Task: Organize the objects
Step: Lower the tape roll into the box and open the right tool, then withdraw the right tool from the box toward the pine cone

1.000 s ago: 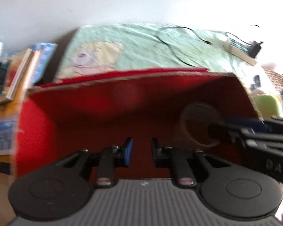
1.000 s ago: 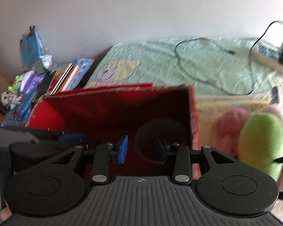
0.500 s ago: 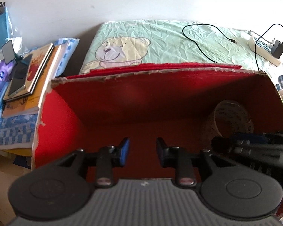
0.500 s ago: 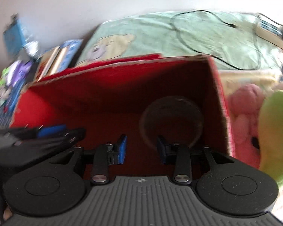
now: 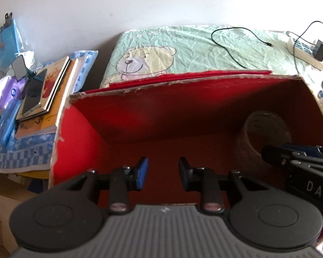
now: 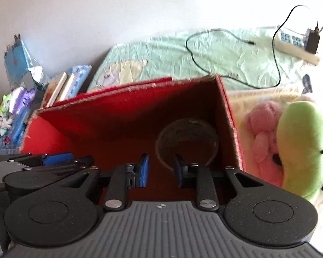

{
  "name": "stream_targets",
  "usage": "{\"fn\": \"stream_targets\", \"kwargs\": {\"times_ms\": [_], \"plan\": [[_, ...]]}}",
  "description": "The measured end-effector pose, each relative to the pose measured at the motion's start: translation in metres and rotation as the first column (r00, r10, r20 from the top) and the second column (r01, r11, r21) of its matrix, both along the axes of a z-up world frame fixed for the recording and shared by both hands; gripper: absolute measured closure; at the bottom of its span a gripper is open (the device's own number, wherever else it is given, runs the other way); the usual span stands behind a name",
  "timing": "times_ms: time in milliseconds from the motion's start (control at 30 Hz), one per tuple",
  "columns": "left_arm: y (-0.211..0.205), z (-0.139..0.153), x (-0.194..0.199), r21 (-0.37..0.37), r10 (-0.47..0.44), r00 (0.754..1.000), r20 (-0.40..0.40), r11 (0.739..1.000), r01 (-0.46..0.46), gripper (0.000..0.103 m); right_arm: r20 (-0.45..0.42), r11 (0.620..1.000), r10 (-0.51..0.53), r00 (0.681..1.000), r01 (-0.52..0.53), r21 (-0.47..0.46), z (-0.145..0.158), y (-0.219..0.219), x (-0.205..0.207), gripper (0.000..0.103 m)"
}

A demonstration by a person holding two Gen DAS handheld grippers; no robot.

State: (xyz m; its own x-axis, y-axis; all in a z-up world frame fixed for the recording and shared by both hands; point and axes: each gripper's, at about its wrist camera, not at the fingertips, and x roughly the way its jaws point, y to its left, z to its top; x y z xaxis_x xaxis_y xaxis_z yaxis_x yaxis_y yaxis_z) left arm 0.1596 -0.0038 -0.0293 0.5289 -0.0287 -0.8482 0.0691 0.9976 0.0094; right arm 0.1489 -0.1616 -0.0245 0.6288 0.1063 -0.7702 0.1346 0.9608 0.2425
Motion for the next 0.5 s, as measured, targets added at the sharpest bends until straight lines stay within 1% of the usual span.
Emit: {"fn": "stream_targets", "kwargs": {"times_ms": [133, 300, 333, 367, 400, 500], "plan": [[-0.008, 0.021, -0.015, 0.024, 0.002, 0.999, 0.043, 1.0, -0.003, 0.07, 0.049, 1.0, 0.001, 0.999, -0.001, -0.017, 0.011, 0.0, -0.016, 0.076], [-0.021, 0.042, -0.034, 0.053, -0.006, 0.996, 0.09, 0.999, 0.002, 0.06, 0.113, 1.0, -0.006, 0.994, 0.008, -0.018, 0.02, -0.004, -0.035, 0.075], [-0.024, 0.046, -0.039, 0.056, -0.006, 0.995, 0.099, 0.998, 0.0, 0.057, 0.122, 1.0, -0.009, 0.992, 0.011, -0.015, 0.021, -0.005, -0.039, 0.072], [-0.027, 0.05, -0.043, 0.06, -0.005, 0.994, 0.108, 0.998, -0.001, 0.055, 0.132, 1.0, -0.01, 0.991, 0.011, -0.01, 0.022, -0.007, -0.042, 0.066], [-0.029, 0.053, -0.046, 0.065, -0.006, 0.993, 0.114, 0.998, -0.002, 0.054, 0.14, 1.0, -0.01, 0.99, 0.011, -0.004, 0.022, -0.009, -0.045, 0.064], [-0.041, 0.061, -0.059, 0.099, -0.002, 0.99, 0.14, 0.995, -0.012, 0.046, 0.153, 1.0, -0.016, 0.988, 0.016, 0.004, 0.025, -0.014, -0.055, 0.063]]}}
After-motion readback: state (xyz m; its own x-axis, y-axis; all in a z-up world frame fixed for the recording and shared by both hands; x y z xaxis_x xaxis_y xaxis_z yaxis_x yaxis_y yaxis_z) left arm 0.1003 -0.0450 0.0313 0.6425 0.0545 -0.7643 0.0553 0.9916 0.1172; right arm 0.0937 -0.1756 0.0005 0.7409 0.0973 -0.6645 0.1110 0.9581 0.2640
